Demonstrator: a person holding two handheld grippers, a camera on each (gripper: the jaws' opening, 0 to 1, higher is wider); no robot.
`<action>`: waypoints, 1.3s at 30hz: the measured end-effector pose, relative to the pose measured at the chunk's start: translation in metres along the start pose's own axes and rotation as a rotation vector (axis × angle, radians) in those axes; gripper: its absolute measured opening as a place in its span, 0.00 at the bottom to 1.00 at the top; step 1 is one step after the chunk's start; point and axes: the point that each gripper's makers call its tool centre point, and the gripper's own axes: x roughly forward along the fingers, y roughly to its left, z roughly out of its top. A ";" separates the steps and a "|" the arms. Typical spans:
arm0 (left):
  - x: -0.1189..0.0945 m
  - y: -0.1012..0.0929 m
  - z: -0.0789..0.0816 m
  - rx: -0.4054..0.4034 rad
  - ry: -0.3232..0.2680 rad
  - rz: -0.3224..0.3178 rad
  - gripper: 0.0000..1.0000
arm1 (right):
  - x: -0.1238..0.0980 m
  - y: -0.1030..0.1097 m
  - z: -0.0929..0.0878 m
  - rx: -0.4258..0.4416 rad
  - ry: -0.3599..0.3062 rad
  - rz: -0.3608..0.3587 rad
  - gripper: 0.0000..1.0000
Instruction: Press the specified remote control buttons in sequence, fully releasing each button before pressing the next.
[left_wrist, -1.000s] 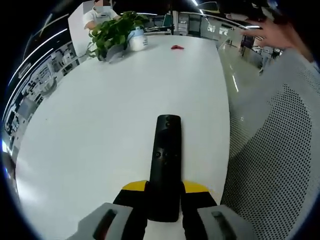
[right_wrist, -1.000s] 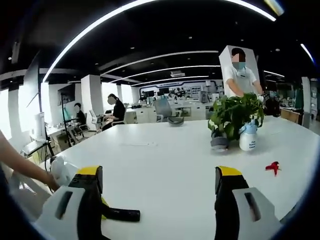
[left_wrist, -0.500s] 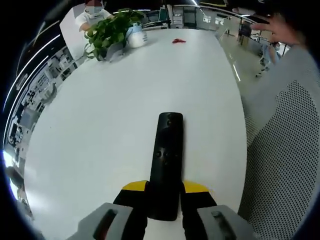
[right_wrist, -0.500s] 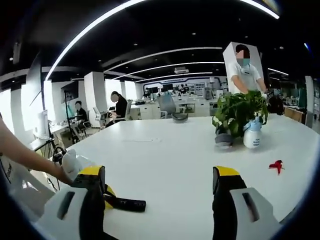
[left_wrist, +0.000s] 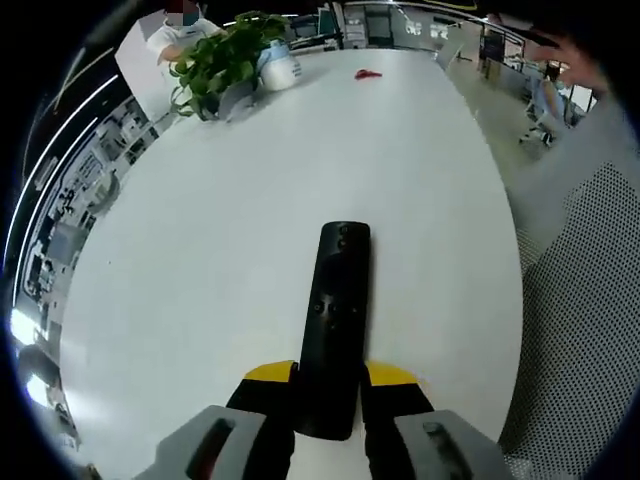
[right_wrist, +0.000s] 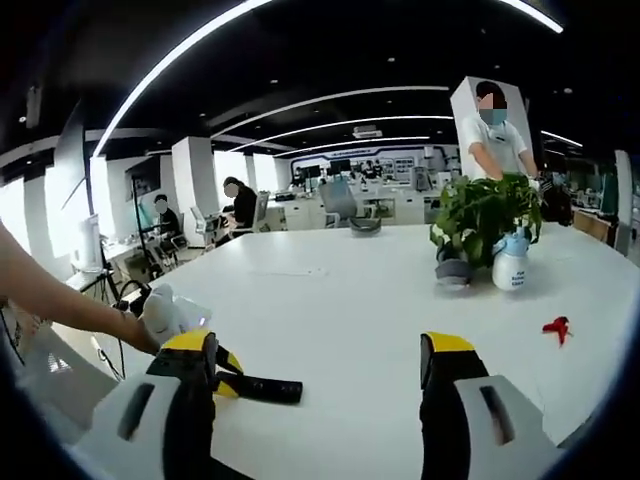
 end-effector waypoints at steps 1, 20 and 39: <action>0.000 0.001 0.000 0.009 0.002 0.003 0.25 | 0.000 0.000 0.000 -0.001 0.002 0.001 0.87; 0.011 0.053 0.001 0.106 0.066 0.085 0.23 | 0.003 0.000 -0.011 0.005 0.054 0.008 0.84; 0.018 0.068 0.005 0.069 0.042 0.055 0.22 | 0.003 0.000 -0.013 0.004 0.073 -0.002 0.82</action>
